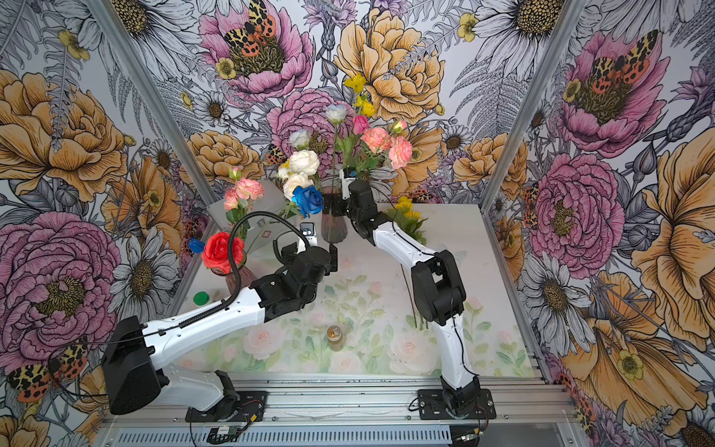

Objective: Pick out yellow flowers from the vase
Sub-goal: Adjust the flower in the vase.

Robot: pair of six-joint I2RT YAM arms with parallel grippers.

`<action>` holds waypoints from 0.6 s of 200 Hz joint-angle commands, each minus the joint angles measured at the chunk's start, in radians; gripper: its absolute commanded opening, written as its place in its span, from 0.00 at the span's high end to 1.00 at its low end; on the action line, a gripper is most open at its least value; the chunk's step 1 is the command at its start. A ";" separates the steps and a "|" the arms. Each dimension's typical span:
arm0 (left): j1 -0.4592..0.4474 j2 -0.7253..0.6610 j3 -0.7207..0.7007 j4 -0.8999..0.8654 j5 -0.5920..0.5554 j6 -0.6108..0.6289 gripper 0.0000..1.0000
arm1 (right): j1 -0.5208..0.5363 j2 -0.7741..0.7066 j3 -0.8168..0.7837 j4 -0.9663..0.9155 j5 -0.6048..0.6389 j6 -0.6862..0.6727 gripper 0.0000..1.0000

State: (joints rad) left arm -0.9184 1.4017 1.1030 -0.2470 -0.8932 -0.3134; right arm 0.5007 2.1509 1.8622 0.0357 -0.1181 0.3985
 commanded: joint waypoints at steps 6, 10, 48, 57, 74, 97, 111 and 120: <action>0.017 -0.047 0.032 -0.001 0.000 0.023 0.01 | -0.001 0.045 0.078 -0.012 0.098 -0.036 0.02; 0.020 -0.052 0.033 0.000 0.005 0.023 0.01 | -0.001 0.049 0.083 -0.013 0.103 -0.039 0.02; 0.051 -0.088 0.033 -0.001 0.013 0.026 0.01 | -0.001 0.056 0.103 -0.014 0.147 -0.074 0.02; 0.058 -0.096 0.028 -0.001 0.012 0.028 0.01 | -0.002 0.052 0.104 -0.016 0.154 -0.083 0.02; 0.073 -0.115 0.019 -0.002 0.014 0.028 0.01 | -0.005 0.039 0.103 -0.028 0.166 -0.103 0.02; 0.089 -0.138 0.004 -0.002 0.020 0.020 0.01 | -0.012 0.018 0.097 -0.047 0.166 -0.114 0.02; 0.093 -0.147 -0.001 -0.001 0.020 0.024 0.01 | -0.013 0.004 0.086 -0.057 0.171 -0.125 0.03; 0.093 -0.151 -0.003 -0.003 0.019 0.028 0.01 | -0.013 -0.007 0.071 -0.059 0.175 -0.128 0.03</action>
State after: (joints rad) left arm -0.8349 1.2774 1.1126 -0.2474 -0.8886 -0.3027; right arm 0.4961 2.1883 1.9331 0.0044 0.0231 0.3038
